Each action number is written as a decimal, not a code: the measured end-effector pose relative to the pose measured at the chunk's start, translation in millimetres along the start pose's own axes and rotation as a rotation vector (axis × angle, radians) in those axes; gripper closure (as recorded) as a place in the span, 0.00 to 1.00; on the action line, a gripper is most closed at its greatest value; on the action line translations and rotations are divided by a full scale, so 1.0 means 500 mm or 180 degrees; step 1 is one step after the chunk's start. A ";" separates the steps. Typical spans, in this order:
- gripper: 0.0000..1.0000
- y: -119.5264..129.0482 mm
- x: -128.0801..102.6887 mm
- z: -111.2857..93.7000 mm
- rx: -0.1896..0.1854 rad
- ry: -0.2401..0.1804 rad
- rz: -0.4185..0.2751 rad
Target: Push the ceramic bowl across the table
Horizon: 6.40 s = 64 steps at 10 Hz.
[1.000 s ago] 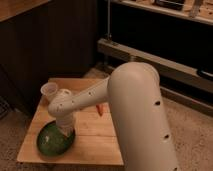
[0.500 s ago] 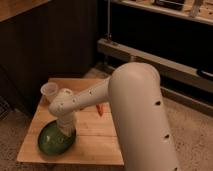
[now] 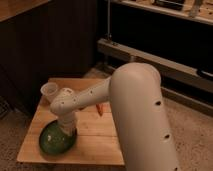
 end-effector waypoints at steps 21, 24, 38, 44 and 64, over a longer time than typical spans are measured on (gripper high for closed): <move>0.91 -0.044 0.055 0.002 -0.0095 0.0214 0.0159; 0.91 -0.044 0.059 0.003 -0.0123 0.0243 0.0154; 0.91 -0.040 0.064 0.011 -0.0269 0.0403 0.0102; 0.91 -0.037 0.072 0.013 -0.0322 0.0476 0.0070; 0.91 -0.003 0.101 0.025 -0.0504 0.0676 -0.0021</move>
